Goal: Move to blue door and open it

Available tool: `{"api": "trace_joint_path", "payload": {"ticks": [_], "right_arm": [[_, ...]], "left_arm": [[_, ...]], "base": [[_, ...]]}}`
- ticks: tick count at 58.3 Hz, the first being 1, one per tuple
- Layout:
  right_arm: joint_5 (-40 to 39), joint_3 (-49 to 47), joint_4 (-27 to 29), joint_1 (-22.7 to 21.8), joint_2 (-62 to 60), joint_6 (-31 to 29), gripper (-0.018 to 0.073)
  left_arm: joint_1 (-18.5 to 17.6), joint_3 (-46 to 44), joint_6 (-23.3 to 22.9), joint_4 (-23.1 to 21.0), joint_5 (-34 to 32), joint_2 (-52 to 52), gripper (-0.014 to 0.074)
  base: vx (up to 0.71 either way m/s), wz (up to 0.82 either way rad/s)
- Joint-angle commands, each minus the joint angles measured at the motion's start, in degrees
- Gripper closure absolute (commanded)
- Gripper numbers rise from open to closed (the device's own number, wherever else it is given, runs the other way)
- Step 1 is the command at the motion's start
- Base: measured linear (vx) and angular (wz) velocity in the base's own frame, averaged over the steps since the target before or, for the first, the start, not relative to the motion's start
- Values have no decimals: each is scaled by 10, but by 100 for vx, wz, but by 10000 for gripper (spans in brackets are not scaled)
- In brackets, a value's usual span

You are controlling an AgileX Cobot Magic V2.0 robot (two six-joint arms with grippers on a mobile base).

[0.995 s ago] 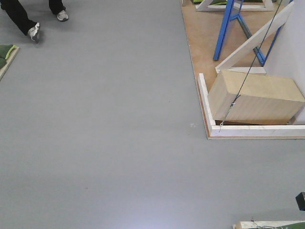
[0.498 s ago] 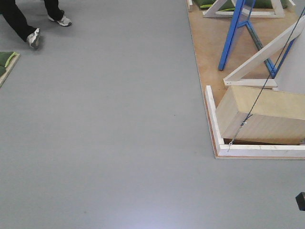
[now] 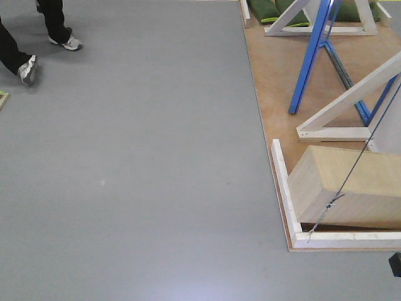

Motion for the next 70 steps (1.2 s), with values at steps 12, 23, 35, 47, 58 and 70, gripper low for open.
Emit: {"api": "trace_joint_path", "payload": {"ticks": [12, 23, 35, 47, 58, 70], "right_arm": [[-48, 1, -3, -3, 2, -1, 551], [-48, 1, -3, -3, 2, -1, 551], [-48, 1, -3, -3, 2, -1, 551], [-48, 1, -3, -3, 2, -1, 551], [-48, 1, -3, -3, 2, -1, 551], [-48, 1, -3, -3, 2, -1, 551]], "left_arm": [[0, -15, -4, -2, -44, -8, 524], [0, -15, -4, -2, -44, -8, 524], [0, -15, -4, -2, -44, -8, 524], [0, -15, -4, -2, -44, -8, 524], [0, -15, -4, -2, -44, -8, 524], [0, -15, -4, -2, -44, -8, 524]], "base": [[45, -4], [45, -7], [45, -9], [43, -2], [42, 5], [42, 5]]}}
